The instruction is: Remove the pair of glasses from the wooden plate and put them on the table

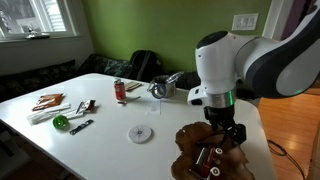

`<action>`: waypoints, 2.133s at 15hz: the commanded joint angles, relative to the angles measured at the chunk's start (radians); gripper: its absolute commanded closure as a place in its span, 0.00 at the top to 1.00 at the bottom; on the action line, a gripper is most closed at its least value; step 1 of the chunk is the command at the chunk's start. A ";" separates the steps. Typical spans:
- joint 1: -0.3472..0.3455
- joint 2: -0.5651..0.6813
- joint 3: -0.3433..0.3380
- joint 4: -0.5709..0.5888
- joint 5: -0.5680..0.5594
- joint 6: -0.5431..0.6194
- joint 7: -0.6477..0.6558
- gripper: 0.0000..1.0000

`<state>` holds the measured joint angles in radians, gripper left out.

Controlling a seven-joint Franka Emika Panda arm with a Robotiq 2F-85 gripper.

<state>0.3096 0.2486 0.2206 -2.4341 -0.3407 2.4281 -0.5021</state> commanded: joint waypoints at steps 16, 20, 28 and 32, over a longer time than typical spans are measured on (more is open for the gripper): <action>-0.041 0.011 0.048 0.021 -0.009 0.007 -0.011 0.04; -0.090 -0.204 0.055 -0.063 0.072 0.084 -0.004 0.04; -0.160 -0.168 -0.053 0.000 0.012 0.141 0.126 0.04; -0.246 -0.090 -0.167 0.111 -0.015 0.164 0.181 0.04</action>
<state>0.1165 0.0842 0.1119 -2.4146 -0.3335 2.5844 -0.3707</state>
